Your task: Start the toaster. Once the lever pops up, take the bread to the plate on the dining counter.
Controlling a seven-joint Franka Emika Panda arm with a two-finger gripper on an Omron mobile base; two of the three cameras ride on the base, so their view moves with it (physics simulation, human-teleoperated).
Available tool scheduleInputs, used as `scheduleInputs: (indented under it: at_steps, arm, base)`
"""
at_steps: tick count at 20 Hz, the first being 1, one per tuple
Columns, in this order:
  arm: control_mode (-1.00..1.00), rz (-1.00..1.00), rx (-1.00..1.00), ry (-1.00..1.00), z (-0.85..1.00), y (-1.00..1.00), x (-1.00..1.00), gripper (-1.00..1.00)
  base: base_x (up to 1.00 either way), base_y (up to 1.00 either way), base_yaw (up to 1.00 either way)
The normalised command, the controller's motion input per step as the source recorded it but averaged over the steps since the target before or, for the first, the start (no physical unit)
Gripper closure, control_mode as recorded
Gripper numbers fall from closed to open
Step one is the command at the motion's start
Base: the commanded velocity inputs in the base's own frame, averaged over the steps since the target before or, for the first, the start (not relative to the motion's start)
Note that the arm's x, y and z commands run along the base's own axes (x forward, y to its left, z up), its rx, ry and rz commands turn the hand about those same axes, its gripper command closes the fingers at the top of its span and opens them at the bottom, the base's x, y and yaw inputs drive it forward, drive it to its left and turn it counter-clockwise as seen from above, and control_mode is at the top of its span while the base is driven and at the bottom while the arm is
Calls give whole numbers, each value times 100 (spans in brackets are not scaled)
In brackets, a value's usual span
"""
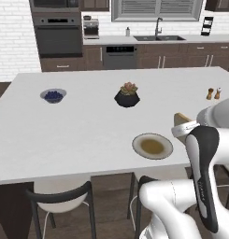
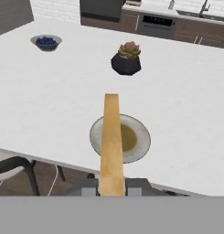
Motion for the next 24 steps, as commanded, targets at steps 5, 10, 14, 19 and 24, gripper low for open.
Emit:
scheduleInputs:
  at_steps: [5, 10, 14, 19, 24]
  arm:
    - [100, 0, 0, 0, 0, 0, 0, 100]
    - [-100, 0, 1, 0, -7, 0, 23, 100]
    - [-100, 5, 6, 4, -22, 0, 96, 100]
    - [-100, 7, 6, 14, -19, 0, 100, 100]
    - [-100, 3, 5, 27, -28, -12, 78, 100]
  base:
    - [0, 0, 0]
    - [0, 0, 0]
    - [0, 0, 0]
    - [0, 0, 0]
    - [0, 0, 0]
